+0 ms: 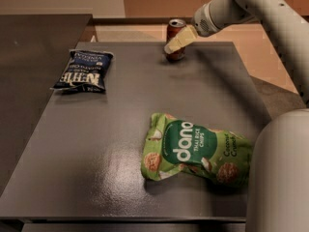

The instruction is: Knock coke can over

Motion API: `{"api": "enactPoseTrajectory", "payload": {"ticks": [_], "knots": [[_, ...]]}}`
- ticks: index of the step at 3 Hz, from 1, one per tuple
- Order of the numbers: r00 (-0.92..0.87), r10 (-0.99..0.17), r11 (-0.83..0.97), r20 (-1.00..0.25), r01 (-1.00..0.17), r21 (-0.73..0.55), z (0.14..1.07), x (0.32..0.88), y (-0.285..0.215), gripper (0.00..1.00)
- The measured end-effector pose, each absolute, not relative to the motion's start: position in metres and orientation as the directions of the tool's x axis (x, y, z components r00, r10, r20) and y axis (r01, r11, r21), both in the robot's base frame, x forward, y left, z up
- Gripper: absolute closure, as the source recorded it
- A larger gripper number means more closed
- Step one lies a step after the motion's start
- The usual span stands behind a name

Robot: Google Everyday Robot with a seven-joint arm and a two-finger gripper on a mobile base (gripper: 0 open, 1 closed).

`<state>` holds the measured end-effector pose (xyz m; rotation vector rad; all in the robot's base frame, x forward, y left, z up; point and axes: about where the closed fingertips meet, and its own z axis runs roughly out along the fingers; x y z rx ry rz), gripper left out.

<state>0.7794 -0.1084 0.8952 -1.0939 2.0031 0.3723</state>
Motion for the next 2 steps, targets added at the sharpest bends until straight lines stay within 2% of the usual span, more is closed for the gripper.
{"api": "enactPoseTrajectory", "payload": {"ticks": [1, 2], "knots": [[-0.293, -0.54, 0.583, -0.789, -0.807, -0.099, 0.8934, 0.7838, -0.0966, 0.0], [-0.298, -0.538, 0.577, -0.789, -0.812, -0.087, 0.8929, 0.7836, -0.0897, 0.18]]}}
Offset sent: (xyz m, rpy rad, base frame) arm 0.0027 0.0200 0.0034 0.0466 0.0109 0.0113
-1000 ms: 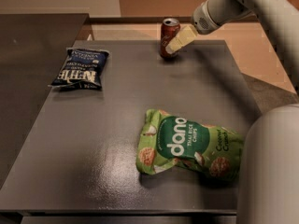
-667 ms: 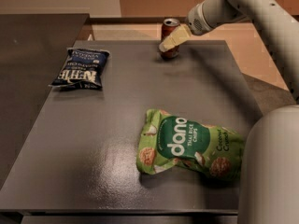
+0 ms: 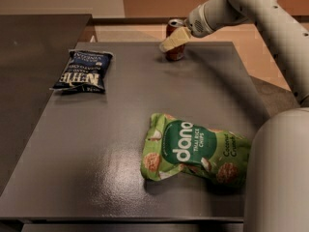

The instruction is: Knock coke can over

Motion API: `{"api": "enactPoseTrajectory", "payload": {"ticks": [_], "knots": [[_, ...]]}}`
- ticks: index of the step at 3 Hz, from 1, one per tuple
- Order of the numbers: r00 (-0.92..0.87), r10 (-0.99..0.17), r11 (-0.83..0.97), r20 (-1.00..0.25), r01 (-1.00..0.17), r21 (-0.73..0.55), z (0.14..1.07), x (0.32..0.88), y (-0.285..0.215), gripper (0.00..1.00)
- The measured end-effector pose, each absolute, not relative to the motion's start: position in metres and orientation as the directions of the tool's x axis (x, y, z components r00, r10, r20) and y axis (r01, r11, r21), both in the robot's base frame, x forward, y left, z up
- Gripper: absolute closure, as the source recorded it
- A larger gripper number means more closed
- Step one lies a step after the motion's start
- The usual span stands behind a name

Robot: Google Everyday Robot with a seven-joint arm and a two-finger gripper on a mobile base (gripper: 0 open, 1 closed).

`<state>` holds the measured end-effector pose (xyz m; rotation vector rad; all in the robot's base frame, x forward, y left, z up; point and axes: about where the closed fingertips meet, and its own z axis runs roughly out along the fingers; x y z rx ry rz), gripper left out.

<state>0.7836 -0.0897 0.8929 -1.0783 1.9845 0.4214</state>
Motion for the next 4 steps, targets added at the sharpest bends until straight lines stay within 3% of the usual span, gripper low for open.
{"api": "enactPoseTrajectory", "payload": {"ticks": [3, 4], "knots": [[-0.309, -0.61, 0.546, -0.73, -0.831, -0.105, 0.91, 0.752, -0.082, 0.88], [-0.328, -0.695, 0.523, -0.639, -0.842, -0.136, 0.921, 0.734, -0.079, 1.0]]}}
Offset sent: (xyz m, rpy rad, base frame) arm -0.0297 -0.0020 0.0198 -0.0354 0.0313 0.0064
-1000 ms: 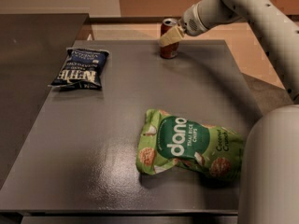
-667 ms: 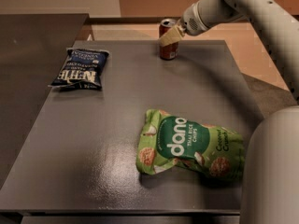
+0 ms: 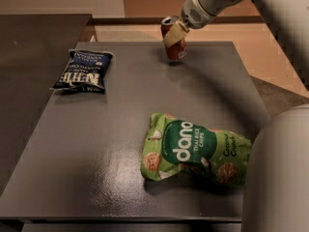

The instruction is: Knock coke can over

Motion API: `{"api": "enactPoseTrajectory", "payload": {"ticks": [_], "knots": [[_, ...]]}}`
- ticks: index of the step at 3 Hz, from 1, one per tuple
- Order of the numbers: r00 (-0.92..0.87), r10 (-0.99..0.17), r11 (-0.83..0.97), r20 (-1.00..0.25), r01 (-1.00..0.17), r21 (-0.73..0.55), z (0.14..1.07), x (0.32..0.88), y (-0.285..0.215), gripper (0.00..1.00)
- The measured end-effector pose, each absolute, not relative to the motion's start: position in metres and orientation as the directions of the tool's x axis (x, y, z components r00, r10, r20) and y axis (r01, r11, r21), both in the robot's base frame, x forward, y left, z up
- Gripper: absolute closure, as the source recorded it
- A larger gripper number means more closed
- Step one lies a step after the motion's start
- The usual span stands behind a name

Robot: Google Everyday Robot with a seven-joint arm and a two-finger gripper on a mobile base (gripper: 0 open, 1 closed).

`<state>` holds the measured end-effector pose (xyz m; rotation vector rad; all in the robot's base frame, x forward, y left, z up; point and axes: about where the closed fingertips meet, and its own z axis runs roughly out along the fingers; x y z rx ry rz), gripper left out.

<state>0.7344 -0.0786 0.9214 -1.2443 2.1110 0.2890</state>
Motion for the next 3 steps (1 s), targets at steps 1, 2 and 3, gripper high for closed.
{"api": "enactPoseTrajectory", "payload": {"ticks": [1, 2, 3], "knots": [[-0.341, -0.802, 0.465, -0.491, -0.872, -0.155, 0.922, 0.708, -0.081, 1.0], [-0.33, -0.878, 0.401, -0.347, -0.903, -0.154, 0.919, 0.681, -0.094, 1.0], [-0.293, -0.926, 0.334, -0.237, -0.93, -0.152, 0.916, 0.659, -0.104, 1.0]]}}
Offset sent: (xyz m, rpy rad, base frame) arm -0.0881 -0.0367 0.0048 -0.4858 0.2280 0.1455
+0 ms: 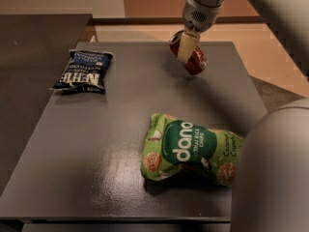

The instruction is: Knock coke can over

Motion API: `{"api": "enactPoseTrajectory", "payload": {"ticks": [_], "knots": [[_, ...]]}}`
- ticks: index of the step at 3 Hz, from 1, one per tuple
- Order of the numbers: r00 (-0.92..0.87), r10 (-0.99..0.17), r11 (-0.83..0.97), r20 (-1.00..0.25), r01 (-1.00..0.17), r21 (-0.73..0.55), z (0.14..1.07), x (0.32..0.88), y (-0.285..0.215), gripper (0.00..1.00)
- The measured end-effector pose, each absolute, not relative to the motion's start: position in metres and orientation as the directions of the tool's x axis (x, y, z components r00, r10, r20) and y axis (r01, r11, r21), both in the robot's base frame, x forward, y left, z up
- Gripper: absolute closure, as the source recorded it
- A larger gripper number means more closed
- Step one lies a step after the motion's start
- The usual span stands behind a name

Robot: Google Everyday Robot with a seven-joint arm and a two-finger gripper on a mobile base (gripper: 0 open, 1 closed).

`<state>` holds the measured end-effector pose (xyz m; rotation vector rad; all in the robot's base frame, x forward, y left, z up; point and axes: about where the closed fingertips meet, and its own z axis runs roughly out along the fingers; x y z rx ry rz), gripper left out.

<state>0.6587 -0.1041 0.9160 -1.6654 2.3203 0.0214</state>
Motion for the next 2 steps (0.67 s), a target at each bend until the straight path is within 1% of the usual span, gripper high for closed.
{"api": "enactPoseTrajectory", "payload": {"ticks": [1, 2], "knots": [[-0.234, -0.962, 0.252, -0.138, -0.958, -0.135, 0.904, 0.641, -0.107, 0.83], [-0.173, -0.983, 0.179, -0.066, -0.978, -0.109, 0.889, 0.631, -0.102, 0.6]]}}
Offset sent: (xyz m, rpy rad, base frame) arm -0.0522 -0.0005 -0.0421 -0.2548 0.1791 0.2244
